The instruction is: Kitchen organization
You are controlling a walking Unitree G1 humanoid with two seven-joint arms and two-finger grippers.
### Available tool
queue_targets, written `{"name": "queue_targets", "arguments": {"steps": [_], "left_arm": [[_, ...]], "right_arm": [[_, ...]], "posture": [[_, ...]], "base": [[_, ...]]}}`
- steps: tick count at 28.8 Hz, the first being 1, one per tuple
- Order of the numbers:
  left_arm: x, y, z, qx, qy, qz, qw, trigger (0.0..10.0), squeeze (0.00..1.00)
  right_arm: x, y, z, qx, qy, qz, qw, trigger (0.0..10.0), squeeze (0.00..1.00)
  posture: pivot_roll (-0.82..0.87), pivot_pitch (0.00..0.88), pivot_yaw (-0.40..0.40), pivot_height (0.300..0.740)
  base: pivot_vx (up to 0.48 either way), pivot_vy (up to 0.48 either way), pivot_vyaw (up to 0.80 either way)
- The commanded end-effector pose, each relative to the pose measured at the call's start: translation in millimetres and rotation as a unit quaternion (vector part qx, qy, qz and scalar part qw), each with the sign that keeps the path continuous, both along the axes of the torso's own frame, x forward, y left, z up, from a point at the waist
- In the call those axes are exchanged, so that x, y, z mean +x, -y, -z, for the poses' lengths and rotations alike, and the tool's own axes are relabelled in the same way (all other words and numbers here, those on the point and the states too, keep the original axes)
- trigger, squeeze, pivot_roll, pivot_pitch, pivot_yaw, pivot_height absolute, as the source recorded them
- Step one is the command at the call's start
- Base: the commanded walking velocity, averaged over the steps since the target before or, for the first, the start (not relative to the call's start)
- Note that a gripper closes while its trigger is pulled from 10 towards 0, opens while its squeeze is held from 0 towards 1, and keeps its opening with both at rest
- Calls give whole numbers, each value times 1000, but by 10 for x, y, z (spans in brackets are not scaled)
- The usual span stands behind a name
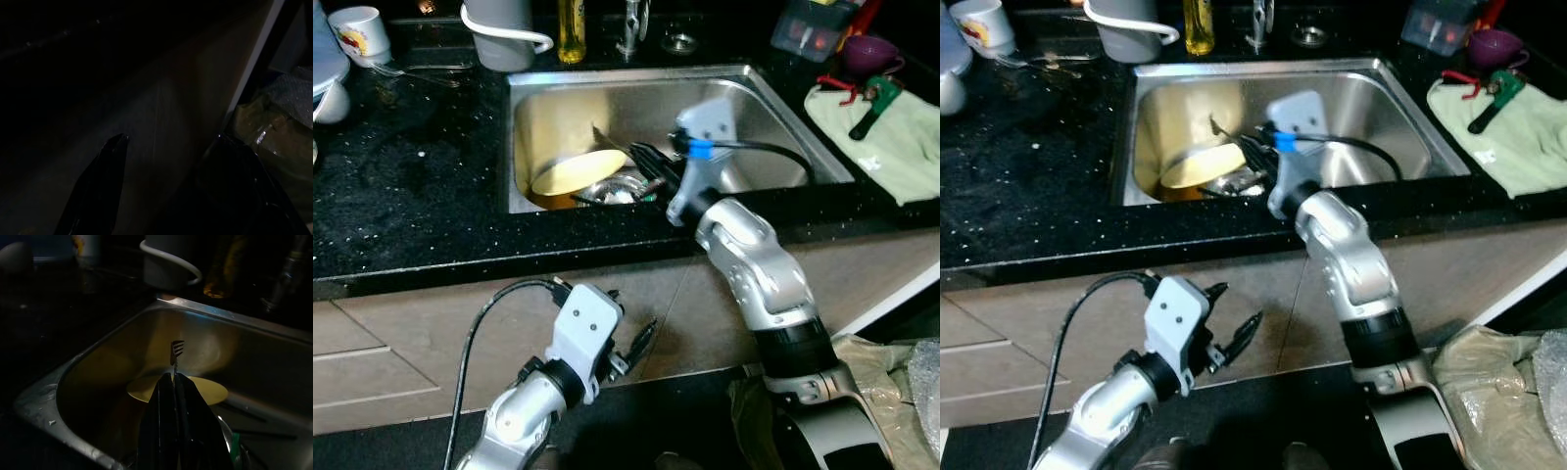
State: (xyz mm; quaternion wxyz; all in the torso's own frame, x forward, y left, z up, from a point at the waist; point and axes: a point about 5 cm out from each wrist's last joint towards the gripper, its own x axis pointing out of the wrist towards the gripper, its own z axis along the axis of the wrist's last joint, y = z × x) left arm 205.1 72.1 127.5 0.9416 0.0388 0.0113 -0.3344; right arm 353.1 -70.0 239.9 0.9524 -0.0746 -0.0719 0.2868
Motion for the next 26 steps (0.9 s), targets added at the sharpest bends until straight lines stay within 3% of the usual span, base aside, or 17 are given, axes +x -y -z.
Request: {"name": "queue_targets", "arguments": {"steps": [1, 12, 16, 17, 18, 19, 21, 22, 23, 24, 25, 26], "left_arm": [[-41, 7, 35, -1, -15, 7, 1000, 10000, 0], [-69, 7, 21, -6, -20, 8, 1000, 10000, 0], [-74, 11, 18, -9, -22, 9, 1000, 10000, 0], [-74, 8, 16, -13, -23, 9, 1000, 10000, 0], [-74, 5, 15, -15, -24, 7, 1000, 10000, 0], [-73, 3, 15, -17, -25, 6, 1000, 10000, 0], [-74, -2, 12, -17, -24, 5, 1000, 10000, 0], [-74, -2, 12, -17, -24, 5, 1000, 10000, 0], [-74, -2, 10, -17, -24, 6, 1000, 10000, 0], [-72, -5, 10, -16, -24, 5, 1000, 10000, 0], [-71, -8, 10, -16, -24, 5, 1000, 10000, 0], [-66, -15, 10, -14, -24, 1, 1000, 10000, 0]], "right_arm": [[42, -131, -4, -36, 3, -5, 999, 10000, 0], [180, -272, -28, -127, -2, 22, 992, 10000, 0], [207, -268, 33, -133, -30, 34, 990, 10000, 4], [226, -243, 82, -129, -51, 49, 989, 10000, 741], [239, -229, 85, -120, -55, 57, 990, 10000, 1000], [247, -220, 85, -114, -56, 62, 990, 10000, 1000], [265, -188, -63, -28, -37, 70, 996, 10000, 1000], [265, -188, -63, -28, -37, 70, 996, 10000, 1000], [254, -164, -131, 21, -28, 64, 997, 10000, 1000], [217, -129, -214, 99, -22, 40, 994, 10000, 1000], [197, -118, -237, 128, -22, 26, 991, 10000, 1000], [157, -97, -263, 166, -20, 4, 986, 10000, 208]], "posture": [[86, 74, -78, 740], [84, 99, -84, 740], [82, 104, -84, 740], [82, 107, -84, 740], [83, 108, -85, 740], [83, 108, -85, 740], [80, 109, -83, 740], [80, 109, -83, 740], [82, 108, -84, 740], [84, 108, -84, 740], [84, 108, -84, 740], [82, 108, -81, 740]], "base": [[0, 0, 0], [0, 0, 0], [0, 0, 0], [0, 0, 0], [0, 0, 0], [0, 0, 0], [0, 0, 0], [0, 0, 0], [0, 0, 0], [0, 0, 0], [0, 0, 0], [0, 0, 0]]}}
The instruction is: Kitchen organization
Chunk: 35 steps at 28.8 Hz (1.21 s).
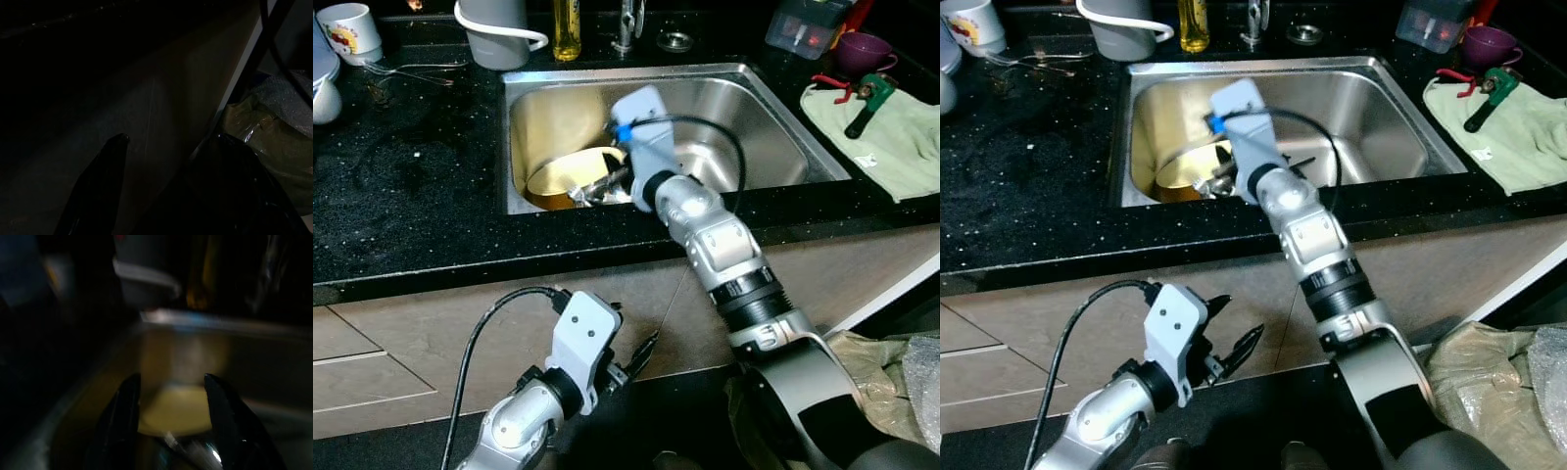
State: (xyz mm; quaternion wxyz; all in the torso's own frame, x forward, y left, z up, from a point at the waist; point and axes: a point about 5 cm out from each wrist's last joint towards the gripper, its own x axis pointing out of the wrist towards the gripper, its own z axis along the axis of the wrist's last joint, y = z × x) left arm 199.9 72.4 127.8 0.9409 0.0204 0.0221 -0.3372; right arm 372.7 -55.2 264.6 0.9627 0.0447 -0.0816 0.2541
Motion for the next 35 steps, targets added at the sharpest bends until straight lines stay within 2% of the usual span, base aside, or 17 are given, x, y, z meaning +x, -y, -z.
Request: {"name": "queue_targets", "arguments": {"steps": [1, 2, 4, 5, 8, 10, 11, 15, 17, 19, 21, 22, 23, 24, 26, 28, 35], "left_arm": [[-1, -28, 17, 1, -9, -10, 1000, 10000, 0], [-1, -28, 17, 1, -9, -10, 1000, 10000, 0], [20, -53, 27, 0, -14, -24, 1000, 10000, 0], [20, -53, 27, 0, -14, -24, 1000, 10000, 0], [57, -96, 44, 0, -22, -45, 999, 10000, 0], [62, -102, 50, 0, -25, -45, 999, 10000, 0], [62, -102, 50, 0, -25, -45, 999, 10000, 0], [76, -115, 64, 8, -28, -46, 999, 10000, 0], [79, -120, 69, 9, -28, -48, 998, 10000, 0], [84, -131, 74, 11, -30, -56, 998, 10000, 0], [86, -137, 75, 11, -30, -60, 998, 10000, 0], [89, -148, 74, 12, -31, -64, 997, 10000, 0], [89, -151, 74, 12, -31, -65, 997, 10000, 0], [89, -151, 74, 12, -31, -65, 997, 10000, 0], [90, -154, 73, 13, -31, -65, 997, 10000, 0], [90, -158, 75, 13, -33, -63, 997, 10000, 0], [81, -154, 88, 14, -37, -57, 998, 10000, 0]], "right_arm": [[-118, 84, -42, 112, 8, -63, 992, 10000, 0], [-118, 84, -42, 112, 8, -63, 992, 10000, 0], [-230, 141, -30, 177, 5, -120, 977, 10000, 0], [-230, 141, -30, 177, 5, -120, 977, 10000, 0], [-473, 258, 52, 243, 11, -218, 945, 10000, 0], [-579, 296, 89, 258, 12, -260, 930, 10000, 0], [-579, 296, 89, 258, 12, -260, 930, 10000, 0], [-710, 373, 172, 277, 7, -306, 911, 10000, 0], [-720, 407, 226, 285, 0, -307, 908, 10000, 0], [-631, 514, 385, 309, -30, -258, 915, 10000, 0], [-602, 572, 465, 318, -45, -235, 917, 10000, 0], [-656, 687, 578, 343, -58, -238, 907, 10000, 0], [-707, 717, 594, 354, -58, -254, 898, 10000, 0], [-707, 717, 594, 354, -58, -254, 898, 10000, 0], [-783, 743, 599, 365, -56, -280, 886, 10000, 0], [-836, 746, 603, 363, -56, -293, 883, 10000, 0], [-858, 750, 660, 354, -67, -294, 886, 10000, 0]], "posture": [[81, 107, -81, 740], [81, 107, -81, 740], [78, 108, -79, 740], [78, 108, -79, 740], [72, 106, -72, 740], [72, 105, -69, 740], [72, 105, -69, 740], [67, 101, -61, 740], [68, 98, -62, 740], [70, 93, -63, 740], [71, 92, -63, 740], [73, 93, -60, 740], [70, 93, -59, 740], [70, 93, -59, 740], [69, 94, -59, 740], [65, 93, -54, 740], [65, 87, -49, 740]], "base": [[0, 0, 0], [0, 0, 0], [0, 0, 0], [0, 0, 0], [0, 0, 0], [0, 0, 0], [0, 0, 0], [0, 0, 0], [0, 0, 0], [-141, 0, 0], [-281, 0, 0], [-330, 0, 0], [-337, 0, 0], [-337, 0, 0], [-334, 0, 0], [-337, 0, 0], [-354, 0, 0]]}}
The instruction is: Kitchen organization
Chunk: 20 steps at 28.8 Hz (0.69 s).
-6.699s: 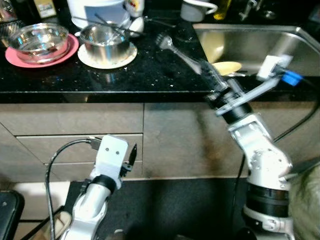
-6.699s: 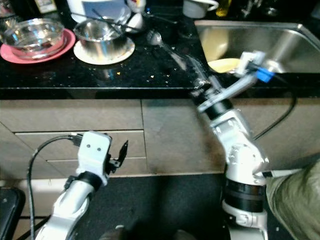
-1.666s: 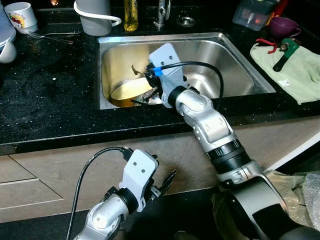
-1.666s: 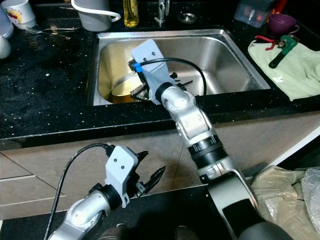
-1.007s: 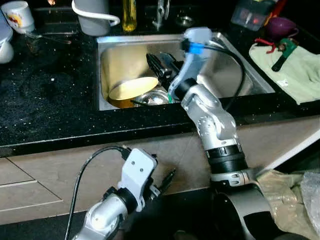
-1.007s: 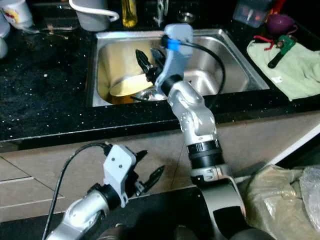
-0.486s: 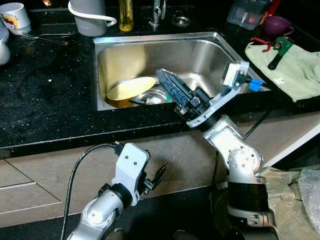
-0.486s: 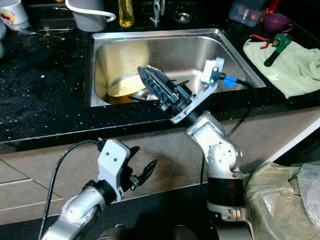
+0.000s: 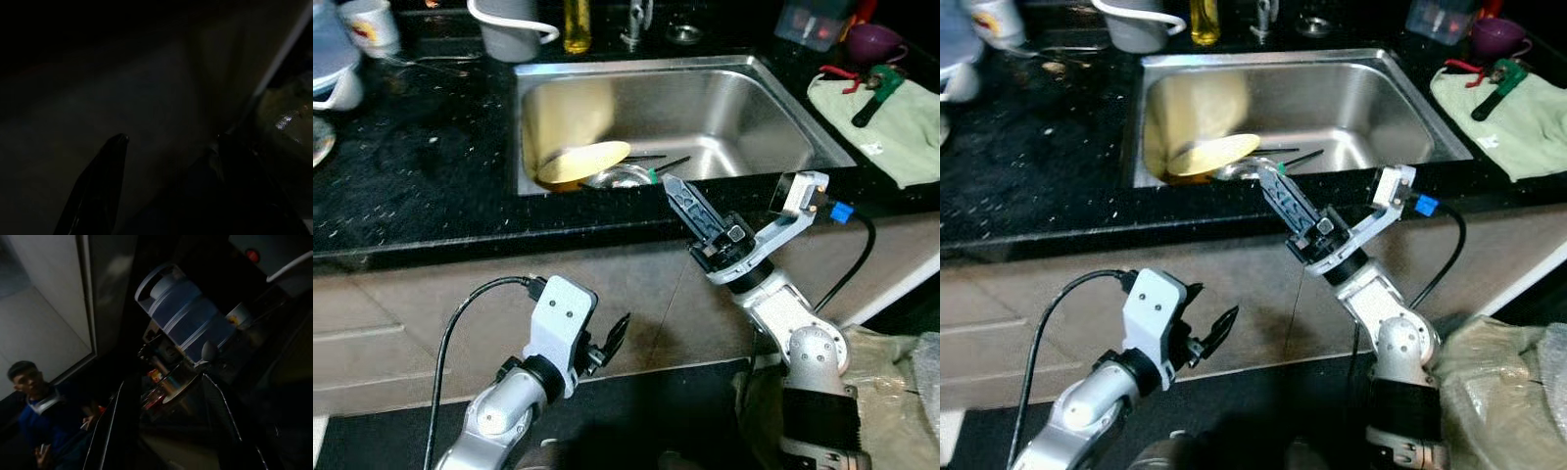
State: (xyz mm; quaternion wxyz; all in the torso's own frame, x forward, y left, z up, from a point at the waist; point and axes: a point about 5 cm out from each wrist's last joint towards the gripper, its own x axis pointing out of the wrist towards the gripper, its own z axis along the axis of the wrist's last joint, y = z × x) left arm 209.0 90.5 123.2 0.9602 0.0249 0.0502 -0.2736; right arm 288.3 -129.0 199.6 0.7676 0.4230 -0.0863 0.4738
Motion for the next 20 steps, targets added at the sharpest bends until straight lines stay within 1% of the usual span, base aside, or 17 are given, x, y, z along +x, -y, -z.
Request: {"name": "queue_targets", "arguments": {"steps": [1, 3, 5, 6, 7, 8, 9, 10, 11, 12, 13, 14, 16, 18, 19, 20], "left_arm": [[-11, 28, 41, -2, -14, 10, 1000, 10000, 0], [-12, 29, 44, -2, -15, 10, 1000, 10000, 0], [-11, 28, 47, -2, -15, 9, 1000, 10000, 0], [-11, 28, 47, -2, -15, 9, 1000, 10000, 0], [-10, 28, 47, -2, -15, 8, 1000, 10000, 0], [-8, 26, 46, -2, -15, 7, 1000, 10000, 0], [-3, 16, 42, -2, -14, 3, 1000, 10000, 0], [-3, 16, 42, -2, -14, 3, 1000, 10000, 0], [7, -6, 38, -2, -13, -6, 1000, 10000, 0], [35, -77, 33, 9, -5, -37, 999, 10000, 0], [35, -77, 33, 9, -5, -37, 999, 10000, 0], [45, -113, 38, 16, -3, -53, 998, 10000, 0], [58, -232, 59, 36, 1, -100, 994, 10000, 0], [45, -348, 89, 41, -3, -146, 988, 10000, 0], [28, -393, 109, 36, -9, -164, 986, 10000, 0], [10, -430, 134, 36, -17, -178, 983, 10000, 0]], "right_arm": [[-14, 12, 11, -2, 1, -2, 1000, 10000, 0], [-9, 18, 50, -15, -6, 1, 1000, 10000, 0], [85, 0, 228, -106, -32, 53, 992, 10000, 0], [85, 0, 228, -106, -32, 53, 992, 10000, 0], [133, 12, 306, -137, -48, 79, 986, 10000, 0], [187, 35, 394, -182, -61, 112, 975, 10000, 0], [231, 64, 506, -241, -71, 144, 957, 10000, 0], [231, 64, 506, -241, -71, 144, 957, 10000, 0], [273, 99, 629, -318, -72, 180, 928, 10000, 0], [284, 140, 802, -433, -47, 212, 875, 10000, 0], [284, 140, 802, -433, -47, 212, 875, 10000, 0], [279, 151, 862, -466, -41, 220, 856, 10000, 0], [265, 184, 935, -468, -66, 241, 848, 10000, 0], [264, 228, 956, -462, -84, 258, 845, 10000, 0], [265, 253, 952, -463, -84, 263, 842, 10000, 0], [255, 263, 949, -464, -82, 261, 843, 10000, 0]], "posture": [[65, 87, -49, 740], [66, 85, -52, 740], [64, 83, -54, 740], [64, 83, -54, 740], [63, 79, -56, 740], [63, 79, -56, 740], [62, 77, -59, 740], [62, 77, -59, 740], [61, 75, -57, 740], [61, 71, -59, 740], [61, 71, -59, 740], [61, 71, -59, 740], [61, 68, -64, 740], [58, 66, -65, 740], [53, 66, -66, 740], [51, 66, -68, 740]], "base": [[-360, 0, 0], [-366, 0, 0], [-366, 0, 0], [-364, 0, 0], [-364, 0, 0], [-364, 0, 0], [-364, 0, 0], [-364, 0, 0], [-360, 0, 0], [0, 0, 0], [0, 0, 0], [0, 0, 0], [0, 0, 0], [0, 0, 0], [0, 0, 0], [0, 0, 0]]}}
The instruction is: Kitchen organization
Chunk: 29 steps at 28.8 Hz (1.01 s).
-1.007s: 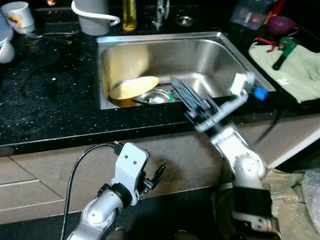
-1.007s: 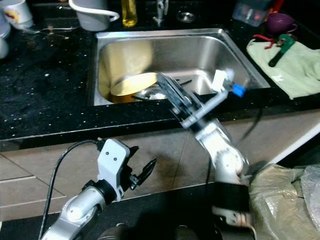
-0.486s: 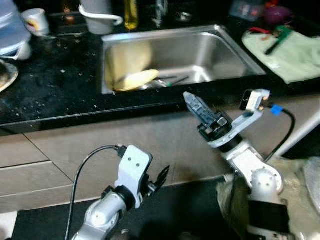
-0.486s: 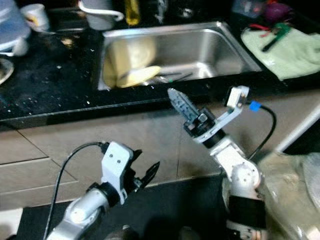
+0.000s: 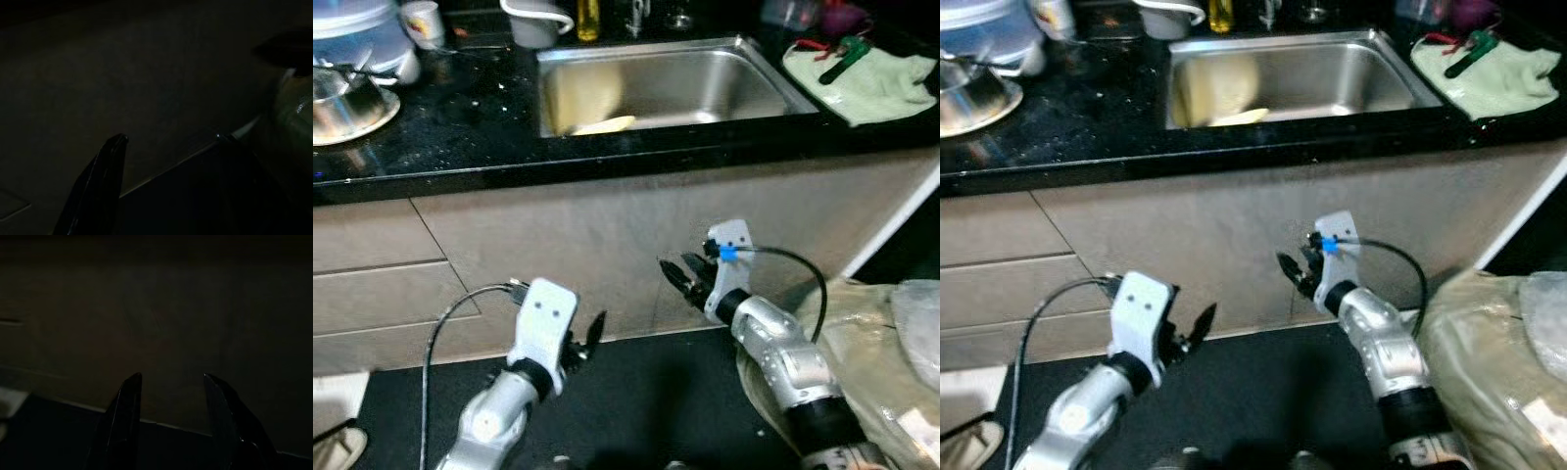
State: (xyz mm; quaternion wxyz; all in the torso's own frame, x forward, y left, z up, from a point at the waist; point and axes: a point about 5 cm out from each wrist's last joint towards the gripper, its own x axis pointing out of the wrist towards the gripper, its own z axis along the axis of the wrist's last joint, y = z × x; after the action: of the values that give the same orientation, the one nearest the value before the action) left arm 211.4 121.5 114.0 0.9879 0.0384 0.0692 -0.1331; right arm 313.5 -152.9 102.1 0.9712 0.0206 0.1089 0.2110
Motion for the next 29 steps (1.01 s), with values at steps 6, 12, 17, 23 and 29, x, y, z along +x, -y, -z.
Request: {"name": "queue_targets", "arguments": {"steps": [6, 12, 17, 23, 29], "left_arm": [[-95, -150, 83, 8, -18, -48, 999, 10000, 0], [-221, -115, 104, 6, -26, -33, 999, 10000, 0], [-262, -99, 95, 1, -22, -32, 999, 10000, 0], [-218, -48, 16, 11, 40, -17, 999, 10000, 0], [-130, -9, -3, 4, 62, -15, 998, 10000, 0]], "right_arm": [[-94, -10, 34, -36, 23, -5, 999, 10000, 0], [-392, -10, 65, -45, 28, 9, 999, 10000, 0], [-549, 12, 31, -59, 34, 23, 997, 10000, 0], [-557, 138, -32, -91, 62, 74, 991, 10000, 0], [-541, 225, -166, -125, 106, 118, 979, 10000, 0]], "posture": [[42, 71, -67, 740], [16, 75, -61, 740], [0, 73, -61, 740], [-12, 71, -66, 740], [-25, 75, -56, 740]], "base": [[0, 0, 0], [0, 0, 0], [0, 0, 0], [0, 0, 0], [0, 0, 0]]}}
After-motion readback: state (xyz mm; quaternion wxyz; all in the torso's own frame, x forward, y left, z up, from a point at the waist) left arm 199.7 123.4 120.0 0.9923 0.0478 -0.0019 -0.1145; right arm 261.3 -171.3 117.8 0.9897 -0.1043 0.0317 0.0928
